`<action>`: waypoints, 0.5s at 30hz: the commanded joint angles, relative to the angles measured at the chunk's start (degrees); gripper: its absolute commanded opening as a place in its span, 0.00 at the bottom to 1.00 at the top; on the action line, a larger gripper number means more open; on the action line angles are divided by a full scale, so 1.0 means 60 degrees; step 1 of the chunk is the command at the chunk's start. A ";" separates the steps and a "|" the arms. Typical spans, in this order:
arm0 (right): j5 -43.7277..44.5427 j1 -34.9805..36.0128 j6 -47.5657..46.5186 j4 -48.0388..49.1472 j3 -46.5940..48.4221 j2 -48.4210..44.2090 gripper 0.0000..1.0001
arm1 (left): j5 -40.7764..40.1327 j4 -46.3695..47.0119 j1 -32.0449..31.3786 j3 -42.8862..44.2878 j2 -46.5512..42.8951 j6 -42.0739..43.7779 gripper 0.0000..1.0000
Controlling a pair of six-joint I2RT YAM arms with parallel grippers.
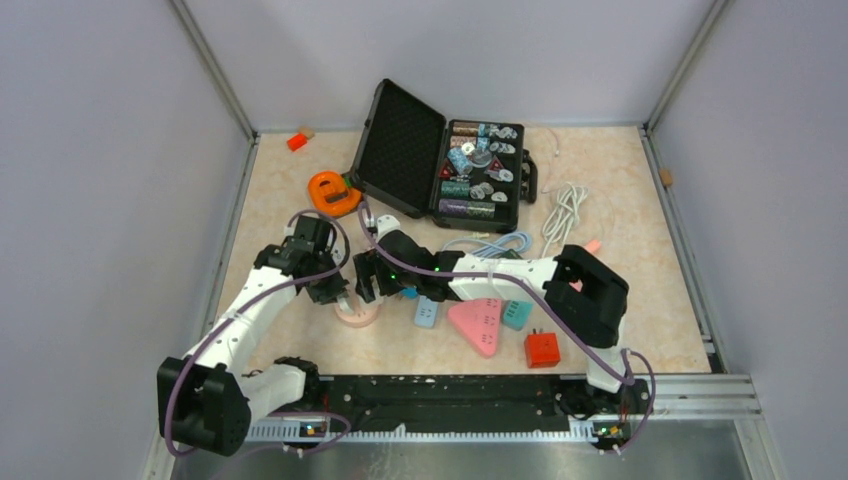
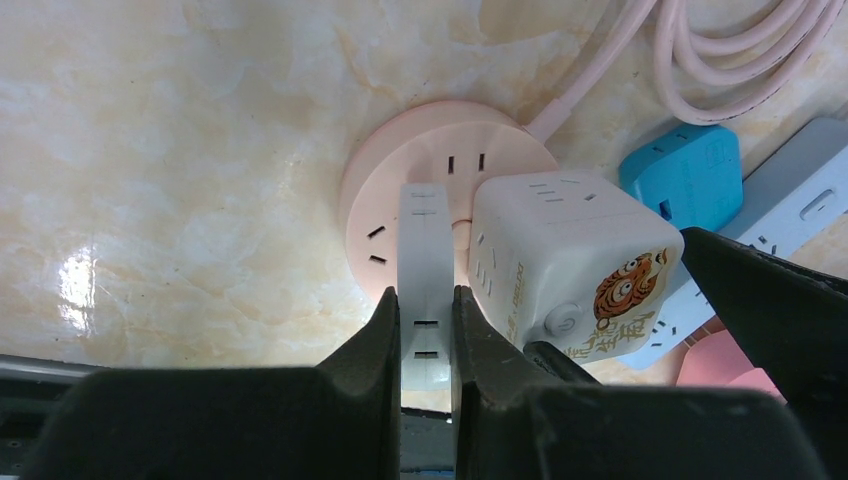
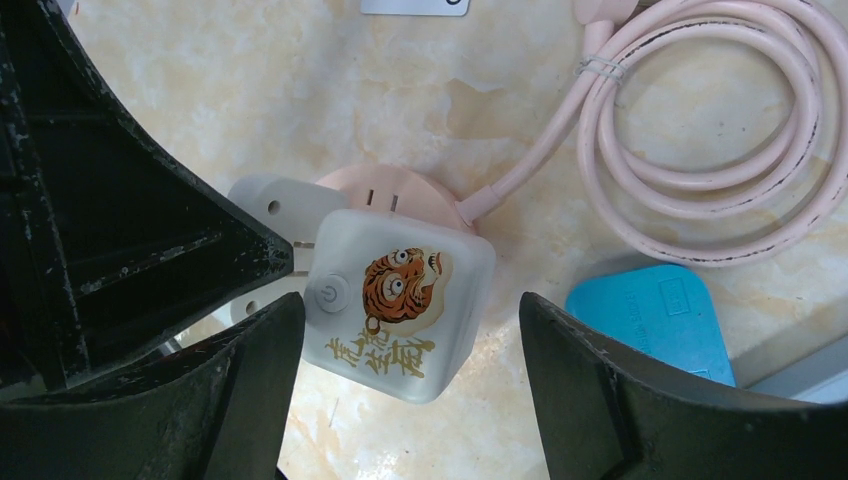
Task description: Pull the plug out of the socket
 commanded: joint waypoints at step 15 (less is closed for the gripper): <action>-0.0346 0.0096 -0.0689 0.0339 0.0159 0.0470 0.58 | 0.0705 0.0613 0.0118 -0.0023 -0.0408 -0.0038 0.00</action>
